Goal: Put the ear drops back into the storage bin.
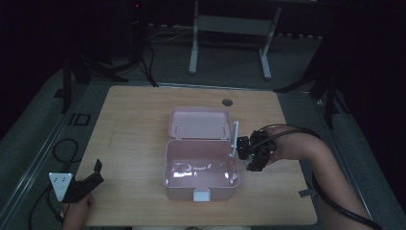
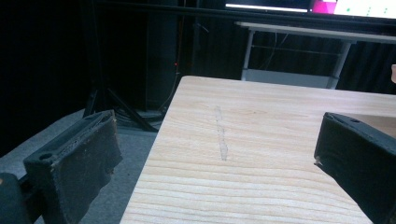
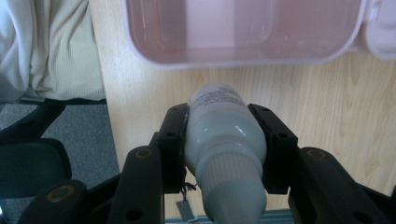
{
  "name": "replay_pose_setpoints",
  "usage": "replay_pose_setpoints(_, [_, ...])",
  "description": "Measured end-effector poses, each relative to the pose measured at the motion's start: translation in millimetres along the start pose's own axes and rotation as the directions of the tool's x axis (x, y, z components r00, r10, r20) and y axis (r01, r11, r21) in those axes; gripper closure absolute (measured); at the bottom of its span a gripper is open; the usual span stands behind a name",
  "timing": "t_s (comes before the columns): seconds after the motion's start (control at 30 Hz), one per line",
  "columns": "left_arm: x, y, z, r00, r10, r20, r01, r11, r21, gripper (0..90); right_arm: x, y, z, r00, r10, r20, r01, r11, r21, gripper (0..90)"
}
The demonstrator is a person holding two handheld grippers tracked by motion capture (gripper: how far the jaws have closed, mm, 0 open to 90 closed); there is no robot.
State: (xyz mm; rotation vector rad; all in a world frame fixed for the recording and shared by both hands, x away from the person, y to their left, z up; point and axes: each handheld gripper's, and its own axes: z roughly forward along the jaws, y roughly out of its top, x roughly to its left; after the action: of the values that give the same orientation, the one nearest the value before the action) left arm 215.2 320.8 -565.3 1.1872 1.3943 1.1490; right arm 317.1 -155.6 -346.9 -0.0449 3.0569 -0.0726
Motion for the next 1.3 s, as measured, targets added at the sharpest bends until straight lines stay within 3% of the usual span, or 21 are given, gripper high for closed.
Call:
replay_pose_setpoints(0.47, [0.2, 0.0, -0.2, 1.0, -0.001, 0.004, 0.001, 1.0, -0.001, 0.4, -8.2, 40.0, 10.2, 0.9987, -0.047, -0.022, 0.046, 0.999, -0.011, 59.7])
replay_pose_setpoints(0.97, [0.5, 0.0, -0.1, 1.0, -0.004, 0.007, 0.004, 1.0, -0.001, 0.4, -8.0, 66.5, 58.2, 0.9921, -0.101, -0.075, 0.102, 0.995, 0.013, 59.7])
replay_pose_setpoints(1.3, [1.1, 0.2, 0.2, 0.9999, -0.007, 0.009, 0.007, 1.0, 0.001, 0.4, -13.8, 77.1, 88.8, 0.9925, -0.085, -0.088, 0.087, 0.996, 0.011, 59.7])
